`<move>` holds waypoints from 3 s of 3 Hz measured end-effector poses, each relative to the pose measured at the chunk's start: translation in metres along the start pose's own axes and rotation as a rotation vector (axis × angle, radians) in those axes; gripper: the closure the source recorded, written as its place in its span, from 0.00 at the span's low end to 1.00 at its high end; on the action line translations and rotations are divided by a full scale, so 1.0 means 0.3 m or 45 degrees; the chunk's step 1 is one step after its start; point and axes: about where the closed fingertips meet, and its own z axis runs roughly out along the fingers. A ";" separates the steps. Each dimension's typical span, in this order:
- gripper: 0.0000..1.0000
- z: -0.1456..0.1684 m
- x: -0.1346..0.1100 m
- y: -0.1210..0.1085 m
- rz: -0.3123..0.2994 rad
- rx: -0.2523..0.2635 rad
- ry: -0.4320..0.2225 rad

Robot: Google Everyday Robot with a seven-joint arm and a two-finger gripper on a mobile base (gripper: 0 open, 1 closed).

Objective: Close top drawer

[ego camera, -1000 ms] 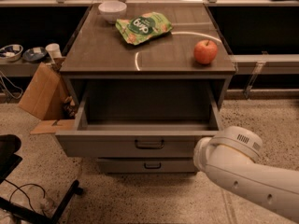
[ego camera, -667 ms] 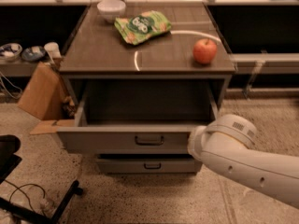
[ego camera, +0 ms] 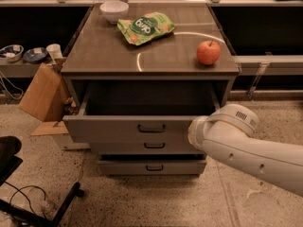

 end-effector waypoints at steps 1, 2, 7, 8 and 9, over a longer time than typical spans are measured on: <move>1.00 0.016 0.004 -0.023 0.002 0.019 -0.002; 1.00 0.075 0.011 -0.087 0.030 0.054 -0.003; 0.38 0.128 0.024 -0.175 0.013 0.105 0.005; 0.06 0.128 0.024 -0.175 0.013 0.105 0.005; 0.00 0.128 0.024 -0.175 0.013 0.105 0.005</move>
Offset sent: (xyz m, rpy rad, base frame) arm 0.1223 -0.0166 -0.0138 -0.0240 -0.1683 -0.0473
